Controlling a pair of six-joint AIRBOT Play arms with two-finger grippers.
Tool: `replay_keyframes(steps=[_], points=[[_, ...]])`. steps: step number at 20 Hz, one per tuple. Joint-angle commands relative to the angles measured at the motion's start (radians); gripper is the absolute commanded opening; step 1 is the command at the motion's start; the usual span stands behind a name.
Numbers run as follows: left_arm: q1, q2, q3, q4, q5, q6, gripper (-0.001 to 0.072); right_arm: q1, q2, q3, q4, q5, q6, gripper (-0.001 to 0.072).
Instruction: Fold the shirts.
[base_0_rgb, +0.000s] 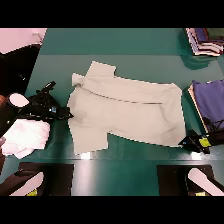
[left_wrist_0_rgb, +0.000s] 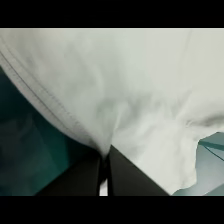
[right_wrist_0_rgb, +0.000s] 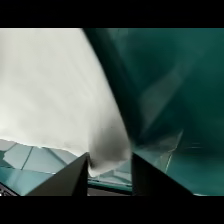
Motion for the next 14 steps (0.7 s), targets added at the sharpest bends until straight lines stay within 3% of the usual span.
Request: replay_keyframes(steps=[1, 2, 3, 7, 14], points=[[0.0, 0.001, 0.002, -0.001, 0.0, 0.0, 0.0029, 0.071, -0.008, -0.014, -0.001, -0.099, -0.002, 0.0153], [0.0, 0.001, 0.004, 0.002, -0.003, 0.001, 0.0028, 0.089, 0.015, -0.014, -0.002, -0.114, -0.002, 0.0059], [0.0, 0.001, 0.015, 0.003, -0.014, 0.001, 0.0028, 0.103, 0.042, -0.011, -0.001, -0.126, -0.002, 0.0017], [0.0, 0.095, 0.163, 0.038, -0.071, -0.015, 0.0027, 0.178, 0.18, 0.15, 0.0, -0.08, -0.002, 0.0016], [0.0, 0.317, 0.808, 0.139, -0.104, -0.115, 0.0028, 0.267, 0.317, 0.893, 0.042, -0.09, -0.002, 0.0016]])
